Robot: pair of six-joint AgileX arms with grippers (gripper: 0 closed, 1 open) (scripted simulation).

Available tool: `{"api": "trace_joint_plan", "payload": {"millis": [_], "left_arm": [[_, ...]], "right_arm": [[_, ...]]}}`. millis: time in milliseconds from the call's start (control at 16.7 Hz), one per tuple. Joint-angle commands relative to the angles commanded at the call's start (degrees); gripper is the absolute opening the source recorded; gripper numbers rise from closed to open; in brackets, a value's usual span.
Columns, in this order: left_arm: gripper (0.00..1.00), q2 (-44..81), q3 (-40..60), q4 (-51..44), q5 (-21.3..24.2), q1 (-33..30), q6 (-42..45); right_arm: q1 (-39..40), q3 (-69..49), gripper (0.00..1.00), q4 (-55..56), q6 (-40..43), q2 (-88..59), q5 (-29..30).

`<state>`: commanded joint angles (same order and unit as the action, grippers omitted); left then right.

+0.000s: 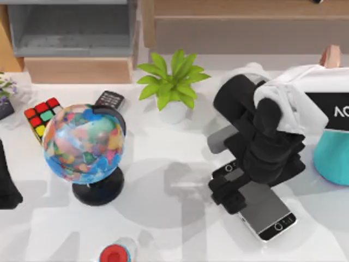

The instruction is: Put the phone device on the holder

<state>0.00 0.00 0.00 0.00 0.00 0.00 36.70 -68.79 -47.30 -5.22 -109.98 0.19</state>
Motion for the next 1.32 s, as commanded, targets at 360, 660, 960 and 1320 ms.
{"api": "trace_joint_plan", "payload": {"millis": [360, 660, 960, 1320], "left_arm": [[1.0, 0.0, 0.0, 0.0, 0.0, 0.0, 0.0], [1.0, 0.0, 0.0, 0.0, 0.0, 0.0, 0.0], [1.0, 0.0, 0.0, 0.0, 0.0, 0.0, 0.0], [1.0, 0.0, 0.0, 0.0, 0.0, 0.0, 0.0]], "right_arm": [[-1.5, -2.8, 0.0, 3.9, 0.8, 6.7, -2.8], [-7.6, -2.4, 0.0, 13.1, 2.5, 19.7, -8.9], [-18.3, 2.1, 0.0, 24.0, 5.0, 33.4, -15.9], [-35.0, 10.9, 0.0, 35.0, 9.7, 45.1, -23.1]]}}
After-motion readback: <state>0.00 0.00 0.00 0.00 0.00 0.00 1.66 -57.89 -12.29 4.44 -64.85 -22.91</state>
